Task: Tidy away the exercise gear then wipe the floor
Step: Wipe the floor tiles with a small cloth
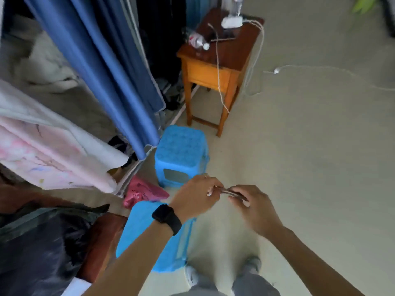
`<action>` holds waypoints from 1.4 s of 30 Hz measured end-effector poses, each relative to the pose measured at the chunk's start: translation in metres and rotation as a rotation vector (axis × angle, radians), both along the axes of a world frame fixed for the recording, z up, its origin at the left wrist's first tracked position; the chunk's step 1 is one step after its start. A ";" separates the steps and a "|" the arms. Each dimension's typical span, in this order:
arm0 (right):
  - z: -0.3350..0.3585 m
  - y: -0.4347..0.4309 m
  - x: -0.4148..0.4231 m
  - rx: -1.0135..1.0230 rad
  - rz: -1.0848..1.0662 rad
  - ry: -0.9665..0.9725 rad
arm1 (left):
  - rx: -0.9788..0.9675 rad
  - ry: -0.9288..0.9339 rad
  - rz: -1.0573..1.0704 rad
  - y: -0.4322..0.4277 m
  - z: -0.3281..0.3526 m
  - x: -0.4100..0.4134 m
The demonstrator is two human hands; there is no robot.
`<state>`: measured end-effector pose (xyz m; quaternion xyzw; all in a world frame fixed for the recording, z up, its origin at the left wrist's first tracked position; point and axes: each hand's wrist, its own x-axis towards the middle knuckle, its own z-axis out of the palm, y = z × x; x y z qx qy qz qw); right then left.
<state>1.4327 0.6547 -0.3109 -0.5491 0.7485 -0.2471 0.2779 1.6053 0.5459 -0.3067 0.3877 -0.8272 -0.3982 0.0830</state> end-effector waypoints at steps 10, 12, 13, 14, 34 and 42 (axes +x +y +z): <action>0.061 0.114 -0.231 -0.123 -0.667 -0.393 | 0.277 0.170 -0.202 0.051 0.045 -0.295; 0.059 0.137 -0.273 -0.111 -0.728 -0.422 | 0.297 0.145 -0.252 0.065 0.049 -0.350; 0.058 0.148 -0.295 -0.120 -0.750 -0.424 | 0.284 0.117 -0.291 0.074 0.051 -0.377; 0.059 0.160 -0.316 -0.141 -0.773 -0.429 | 0.272 0.096 -0.340 0.084 0.055 -0.404; 0.020 0.301 -0.596 -0.301 -1.618 0.019 | 0.537 -0.284 -0.987 0.212 0.030 -0.848; -0.010 0.322 -0.664 -0.411 -1.780 0.244 | 0.488 -0.347 -1.315 0.306 0.030 -0.961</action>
